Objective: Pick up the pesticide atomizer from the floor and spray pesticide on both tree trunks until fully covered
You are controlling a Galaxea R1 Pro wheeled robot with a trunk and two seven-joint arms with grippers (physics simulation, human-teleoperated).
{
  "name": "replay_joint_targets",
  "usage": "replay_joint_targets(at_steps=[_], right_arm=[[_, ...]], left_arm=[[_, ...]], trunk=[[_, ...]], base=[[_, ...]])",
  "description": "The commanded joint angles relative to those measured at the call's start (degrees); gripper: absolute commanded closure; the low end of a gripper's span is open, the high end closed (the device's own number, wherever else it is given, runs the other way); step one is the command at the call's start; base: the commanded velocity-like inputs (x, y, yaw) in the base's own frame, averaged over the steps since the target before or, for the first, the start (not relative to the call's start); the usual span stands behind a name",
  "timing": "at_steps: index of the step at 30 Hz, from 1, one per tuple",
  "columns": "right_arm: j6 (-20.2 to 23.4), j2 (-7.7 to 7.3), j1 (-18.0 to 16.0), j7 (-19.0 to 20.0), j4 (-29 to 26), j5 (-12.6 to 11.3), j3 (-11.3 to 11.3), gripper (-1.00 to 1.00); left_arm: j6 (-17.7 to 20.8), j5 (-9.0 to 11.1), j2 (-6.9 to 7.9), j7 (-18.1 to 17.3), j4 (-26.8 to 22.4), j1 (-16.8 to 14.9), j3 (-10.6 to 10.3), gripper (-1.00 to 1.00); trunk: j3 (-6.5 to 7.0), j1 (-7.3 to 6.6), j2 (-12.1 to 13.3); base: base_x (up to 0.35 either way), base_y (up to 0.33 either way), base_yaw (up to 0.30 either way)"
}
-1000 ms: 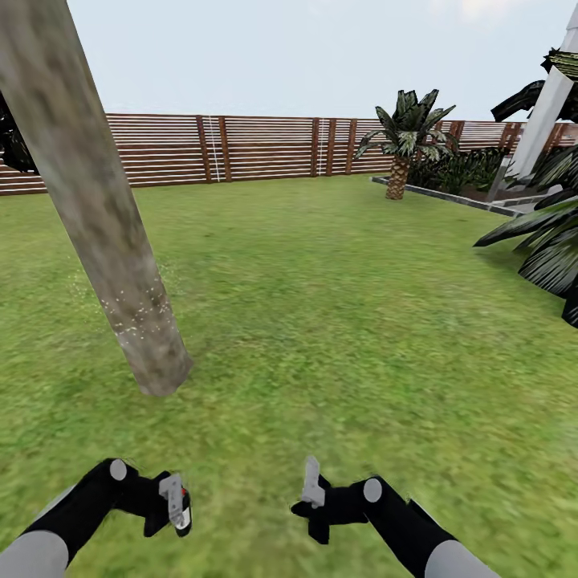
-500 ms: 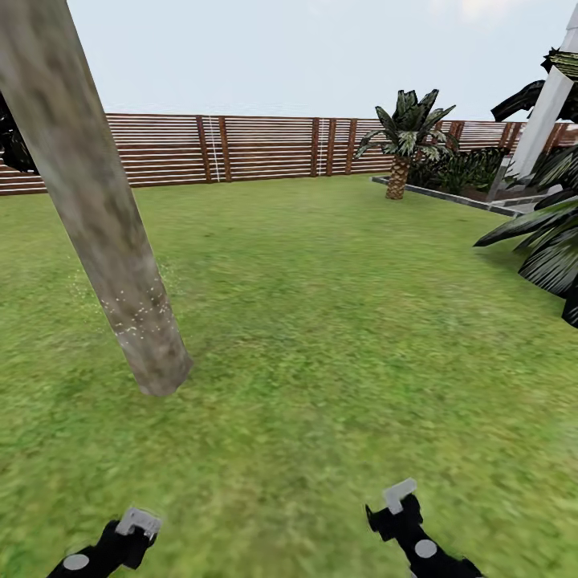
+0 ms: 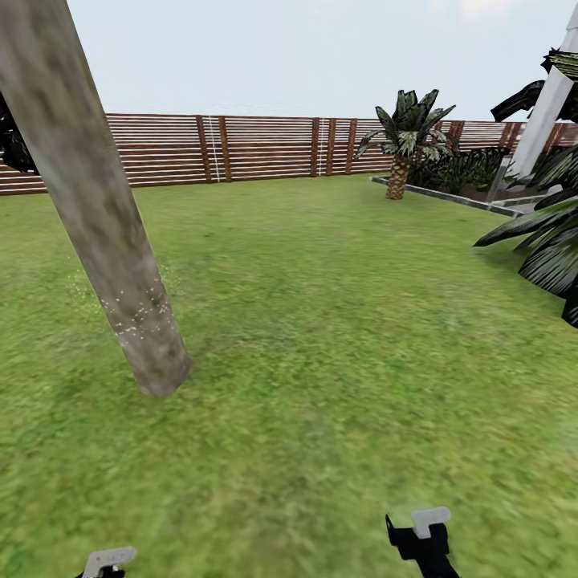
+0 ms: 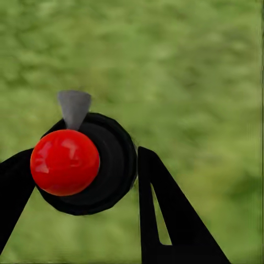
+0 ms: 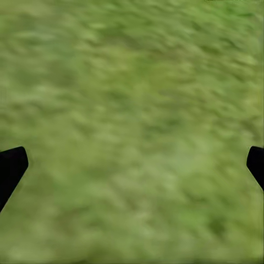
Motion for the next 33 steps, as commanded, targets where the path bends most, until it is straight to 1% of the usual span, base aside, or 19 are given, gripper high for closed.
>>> replay_joint_targets(at_steps=[1, 2, 3, 6, 9, 11, 14, 18, 23, 26, 29, 33], right_arm=[[-0.1, -0.35, 0.0, -0.4, 0.0, -0.3, 0.4, -1.0], [-0.1, -0.15, 0.0, -0.4, 0.0, -0.3, 0.5, -1.0], [-0.1, -0.07, 0.0, -0.4, 0.1, -0.3, 0.5, -1.0], [-0.1, 0.08, 0.0, -0.5, 0.1, -0.3, 0.5, -1.0], [-0.1, 0.28, 0.0, -0.5, 0.2, -0.3, 0.5, -1.0], [-0.1, 0.29, 0.0, -0.5, 0.2, -0.4, 0.5, -1.0], [-0.1, 0.31, 0.0, -0.5, 0.2, -0.3, 0.5, -1.0], [-0.1, 0.31, 0.0, -0.5, 0.3, -0.3, 0.5, -1.0], [0.0, 0.25, 0.0, -0.5, 0.2, -0.4, 0.4, -1.0], [0.0, 0.07, 0.0, -0.8, 0.2, -0.3, 0.4, -1.0], [0.0, 0.1, 0.0, -2.2, 0.3, -0.3, 0.5, -1.0], [0.0, 0.21, 0.0, -2.6, 0.3, -0.3, 0.5, -1.0]], left_arm=[[-0.2, -0.5, -0.08, -0.8, -0.4, 0.0, 0.7, 1.0], [-0.1, -0.5, -0.21, -2.5, -0.3, 0.0, 0.7, 1.0], [-0.1, -0.5, -0.26, -3.0, -0.2, 0.0, 0.7, 1.0], [-0.1, -0.5, -0.22, -3.5, -0.3, 0.0, 0.8, 1.0], [0.0, -0.5, -0.19, -3.1, -0.2, 0.0, 0.9, 1.0], [-0.1, -0.5, -0.23, -2.9, -0.1, 0.0, 2.5, 1.0], [-0.1, -0.5, -0.26, -2.8, 0.0, 0.0, 3.6, 1.0], [-0.1, -0.5, -0.34, -2.8, 0.0, 0.0, 3.8, 1.0], [-0.2, -0.6, -0.28, -2.7, -0.1, 0.0, 3.9, 1.0], [-0.1, -0.5, -0.27, -2.7, -0.1, 0.0, 3.9, 1.0], [-0.1, -0.5, -0.27, -2.8, -0.1, 0.0, 3.9, 1.0], [-0.2, -0.5, -0.27, -2.9, 0.0, 0.0, 3.9, 1.0]], trunk=[[-0.05, -0.01, 0.0], [-0.05, -0.01, 0.0], [-0.05, -0.01, 0.0], [-0.05, -0.01, 0.0], [-0.05, -0.01, 0.0], [-0.05, -0.01, 0.0], [-0.05, -0.01, 0.0], [-0.06, -0.01, 0.0], [-0.17, -0.01, 0.0], [-0.25, -0.01, 0.0], [-0.33, -0.01, 0.0], [-0.44, -0.01, 0.0]], base=[[0.0, 0.0, 0.158], [0.0, 0.0, 0.27], [0.0, 0.0, 0.275], [0.0, 0.0, 0.279], [0.0, 0.0, 0.28], [-0.055, -0.008, 0.282], [-0.231, -0.069, 0.282], [-0.303, -0.105, 0.282], [-0.182, -0.257, 0.282], [-0.079, -0.118, 0.282], [-0.012, -0.016, 0.282], [-0.002, -0.002, 0.282]])
